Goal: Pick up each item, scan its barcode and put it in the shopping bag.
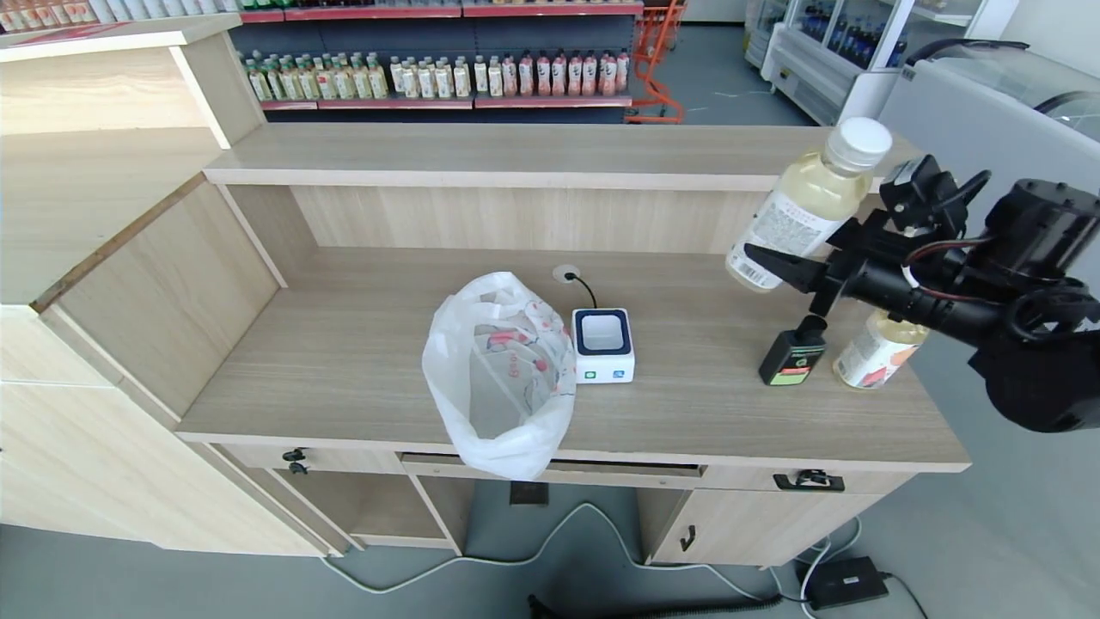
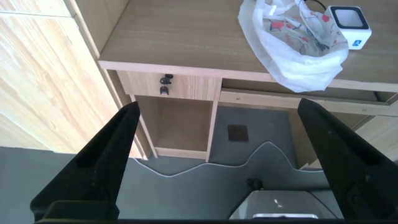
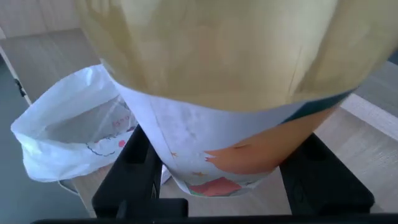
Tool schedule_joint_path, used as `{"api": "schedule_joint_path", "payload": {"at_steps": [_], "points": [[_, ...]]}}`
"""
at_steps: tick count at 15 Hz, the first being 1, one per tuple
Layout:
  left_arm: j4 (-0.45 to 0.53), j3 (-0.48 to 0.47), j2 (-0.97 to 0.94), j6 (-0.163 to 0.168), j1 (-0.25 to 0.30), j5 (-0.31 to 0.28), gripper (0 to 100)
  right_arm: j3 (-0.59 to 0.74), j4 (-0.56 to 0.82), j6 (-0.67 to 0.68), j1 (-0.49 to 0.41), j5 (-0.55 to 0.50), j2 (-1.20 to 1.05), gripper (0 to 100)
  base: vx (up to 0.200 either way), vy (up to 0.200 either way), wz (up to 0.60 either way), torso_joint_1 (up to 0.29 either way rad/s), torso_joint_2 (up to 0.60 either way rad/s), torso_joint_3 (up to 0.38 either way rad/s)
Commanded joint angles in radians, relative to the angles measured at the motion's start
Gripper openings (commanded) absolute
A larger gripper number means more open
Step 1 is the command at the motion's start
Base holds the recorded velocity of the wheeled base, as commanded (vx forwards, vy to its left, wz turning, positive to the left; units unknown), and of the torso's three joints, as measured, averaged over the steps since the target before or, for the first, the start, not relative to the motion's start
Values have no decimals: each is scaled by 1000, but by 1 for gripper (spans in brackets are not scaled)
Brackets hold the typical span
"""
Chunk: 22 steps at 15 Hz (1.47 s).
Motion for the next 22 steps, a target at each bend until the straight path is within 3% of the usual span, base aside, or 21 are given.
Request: {"api": "schedule_joint_path", "payload": {"at_steps": [1,7,11,16,19,22], "points": [[0,0,0,-1,0,-1,100,-207,-22,-26,40,-46,230,0,0,0,0,0,0,0],[0,0,0,-1,0,1,100,-369,-63,-263,87,92,373,0,0,0,0,0,0,0],[0,0,0,-1,0,1,100,-278,-69,-390,90,141,336,0,0,0,0,0,0,0],[0,0,0,-1,0,1,100,-273,-75,-611,81,135,333,0,0,0,0,0,0,0],[0,1,0,-1,0,1,100,-266,-71,-769,63,179,321,0,0,0,0,0,0,0],[0,0,0,-1,0,1,100,-250,-74,-819,27,257,298,0,0,0,0,0,0,0]]}}
